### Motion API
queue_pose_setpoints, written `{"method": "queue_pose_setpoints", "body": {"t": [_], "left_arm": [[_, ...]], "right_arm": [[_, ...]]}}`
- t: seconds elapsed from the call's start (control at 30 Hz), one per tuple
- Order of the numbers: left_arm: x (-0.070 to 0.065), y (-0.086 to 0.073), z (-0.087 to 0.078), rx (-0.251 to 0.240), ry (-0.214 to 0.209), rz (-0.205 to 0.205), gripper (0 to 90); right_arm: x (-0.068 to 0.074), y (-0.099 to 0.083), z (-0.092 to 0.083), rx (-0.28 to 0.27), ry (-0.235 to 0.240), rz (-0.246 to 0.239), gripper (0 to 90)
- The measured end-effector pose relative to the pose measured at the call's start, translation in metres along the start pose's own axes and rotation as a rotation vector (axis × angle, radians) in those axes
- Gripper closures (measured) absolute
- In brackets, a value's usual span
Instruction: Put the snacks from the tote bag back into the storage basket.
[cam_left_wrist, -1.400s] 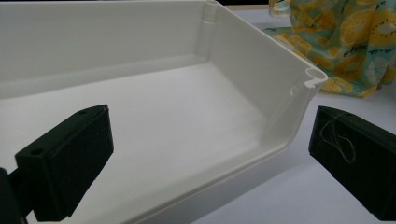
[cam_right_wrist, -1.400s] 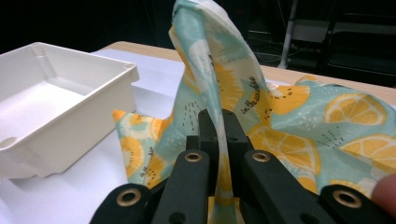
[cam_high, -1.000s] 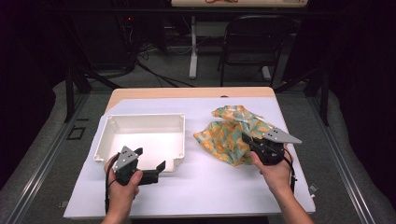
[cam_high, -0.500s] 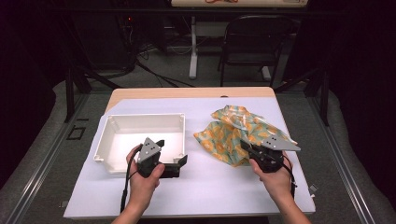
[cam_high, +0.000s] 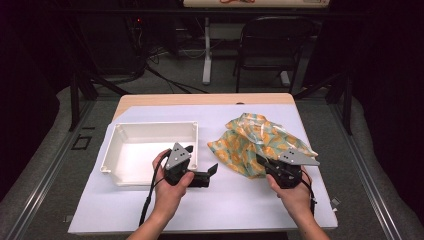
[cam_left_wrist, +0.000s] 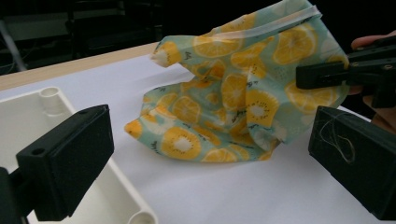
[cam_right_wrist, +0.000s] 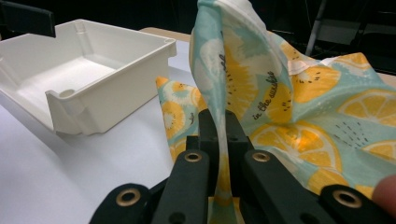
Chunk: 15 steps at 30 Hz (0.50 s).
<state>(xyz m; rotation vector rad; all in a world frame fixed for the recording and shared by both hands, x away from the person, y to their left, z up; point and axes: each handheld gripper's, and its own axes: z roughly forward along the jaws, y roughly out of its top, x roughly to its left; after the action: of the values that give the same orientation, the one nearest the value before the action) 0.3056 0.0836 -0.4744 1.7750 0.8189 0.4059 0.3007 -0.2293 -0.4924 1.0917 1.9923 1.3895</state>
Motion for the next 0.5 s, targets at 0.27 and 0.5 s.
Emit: {"method": "queue_pose_setpoints", "body": {"t": [0.27, 0.5], "left_arm": [[-0.011, 0.006, 0.016, -0.005, -0.038, -0.005, 1.4], [-0.025, 0.014, 0.033, -0.004, -0.060, 0.008, 4.1]], "right_arm": [[0.002, -0.005, 0.004, 0.016, 0.002, -0.009, 90.0], [0.003, -0.008, 0.007, 0.032, 0.005, -0.019, 90.0]]}}
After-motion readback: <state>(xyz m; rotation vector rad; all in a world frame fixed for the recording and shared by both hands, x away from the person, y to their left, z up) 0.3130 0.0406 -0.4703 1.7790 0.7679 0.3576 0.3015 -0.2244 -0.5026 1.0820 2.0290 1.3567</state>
